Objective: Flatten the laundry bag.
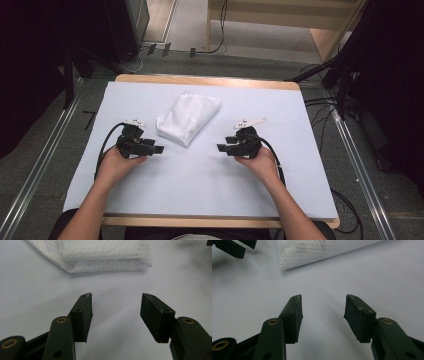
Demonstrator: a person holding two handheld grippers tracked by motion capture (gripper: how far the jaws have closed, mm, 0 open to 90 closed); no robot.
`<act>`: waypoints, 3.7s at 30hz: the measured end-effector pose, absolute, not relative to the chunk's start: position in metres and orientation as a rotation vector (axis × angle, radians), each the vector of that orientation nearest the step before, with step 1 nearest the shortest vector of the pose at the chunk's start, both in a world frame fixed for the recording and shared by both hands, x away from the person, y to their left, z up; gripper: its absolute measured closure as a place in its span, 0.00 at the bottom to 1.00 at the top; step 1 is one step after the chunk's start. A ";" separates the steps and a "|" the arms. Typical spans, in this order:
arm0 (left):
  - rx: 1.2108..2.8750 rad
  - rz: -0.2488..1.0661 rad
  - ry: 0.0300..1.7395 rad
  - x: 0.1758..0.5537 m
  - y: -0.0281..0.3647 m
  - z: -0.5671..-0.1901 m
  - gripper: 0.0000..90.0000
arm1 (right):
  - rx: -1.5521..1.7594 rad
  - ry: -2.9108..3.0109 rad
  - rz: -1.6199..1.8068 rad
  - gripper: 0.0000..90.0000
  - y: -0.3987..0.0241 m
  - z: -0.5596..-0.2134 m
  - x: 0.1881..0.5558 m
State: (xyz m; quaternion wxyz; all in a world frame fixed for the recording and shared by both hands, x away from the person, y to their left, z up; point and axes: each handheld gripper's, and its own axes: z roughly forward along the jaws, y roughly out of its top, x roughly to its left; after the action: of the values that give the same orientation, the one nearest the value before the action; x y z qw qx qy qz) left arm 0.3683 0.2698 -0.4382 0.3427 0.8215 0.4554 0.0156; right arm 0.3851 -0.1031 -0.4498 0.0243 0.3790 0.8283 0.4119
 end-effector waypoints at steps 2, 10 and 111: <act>2.130 0.038 1.178 0.368 0.269 -0.438 0.46 | 1.174 2.573 1.255 0.56 -0.102 -0.451 0.383; 2.095 0.023 1.174 0.370 0.272 -0.437 0.39 | 1.105 2.579 1.242 0.60 -0.098 -0.450 0.378; 2.076 0.092 1.186 0.351 0.306 -0.432 0.40 | 0.899 2.760 1.155 0.64 0.080 -0.430 0.448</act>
State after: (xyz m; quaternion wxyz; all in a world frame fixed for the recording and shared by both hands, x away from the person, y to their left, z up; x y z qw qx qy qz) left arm 0.3507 0.3061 -0.4324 0.3657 0.8075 0.4614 0.0358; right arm 0.4480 0.0802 -0.4297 0.0088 0.2878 0.8834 0.3698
